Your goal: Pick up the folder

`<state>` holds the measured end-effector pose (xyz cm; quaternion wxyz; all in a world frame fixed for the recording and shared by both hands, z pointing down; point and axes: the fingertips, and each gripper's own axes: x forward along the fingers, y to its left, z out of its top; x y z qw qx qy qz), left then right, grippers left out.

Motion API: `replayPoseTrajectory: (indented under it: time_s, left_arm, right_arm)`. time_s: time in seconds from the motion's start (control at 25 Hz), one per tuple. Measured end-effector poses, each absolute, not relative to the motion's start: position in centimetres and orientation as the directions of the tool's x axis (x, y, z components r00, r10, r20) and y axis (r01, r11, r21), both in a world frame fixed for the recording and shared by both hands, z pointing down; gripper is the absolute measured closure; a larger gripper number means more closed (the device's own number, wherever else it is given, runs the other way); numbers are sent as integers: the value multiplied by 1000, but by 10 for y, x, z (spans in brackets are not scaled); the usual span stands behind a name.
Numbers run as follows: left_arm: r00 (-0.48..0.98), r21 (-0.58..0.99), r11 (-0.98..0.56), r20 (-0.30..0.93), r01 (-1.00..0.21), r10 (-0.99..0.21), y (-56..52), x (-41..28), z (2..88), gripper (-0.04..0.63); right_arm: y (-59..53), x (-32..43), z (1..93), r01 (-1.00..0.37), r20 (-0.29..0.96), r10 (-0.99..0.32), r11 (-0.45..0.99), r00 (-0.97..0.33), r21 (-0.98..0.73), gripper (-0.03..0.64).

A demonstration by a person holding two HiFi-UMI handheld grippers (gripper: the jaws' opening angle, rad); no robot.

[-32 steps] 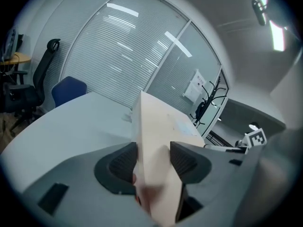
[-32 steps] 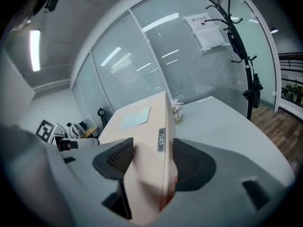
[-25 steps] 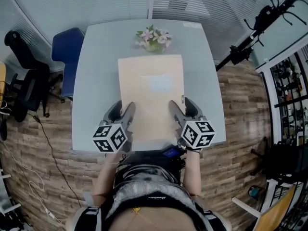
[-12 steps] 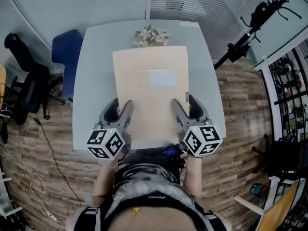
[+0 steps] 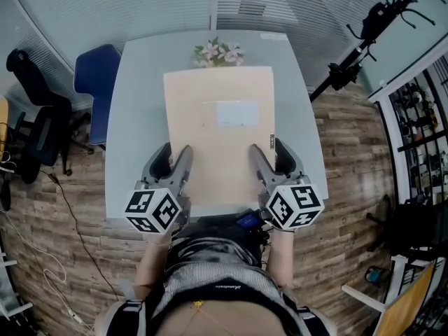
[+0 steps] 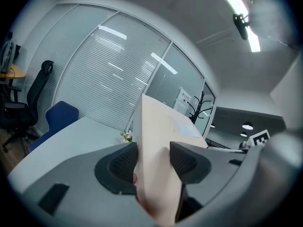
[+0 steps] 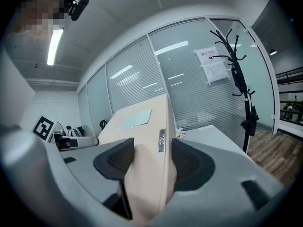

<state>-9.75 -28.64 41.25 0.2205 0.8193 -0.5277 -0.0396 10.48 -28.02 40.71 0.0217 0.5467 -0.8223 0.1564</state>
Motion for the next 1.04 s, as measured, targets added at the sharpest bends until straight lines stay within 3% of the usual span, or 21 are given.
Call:
replayPoseTrajectory:
  time_s: [1.04]
  left_arm:
    - [433, 398, -337, 180, -853, -883, -285, -97, 417, 385]
  right_arm:
    - [-276, 105, 412, -916, 227, -895, 337, -384, -220, 371]
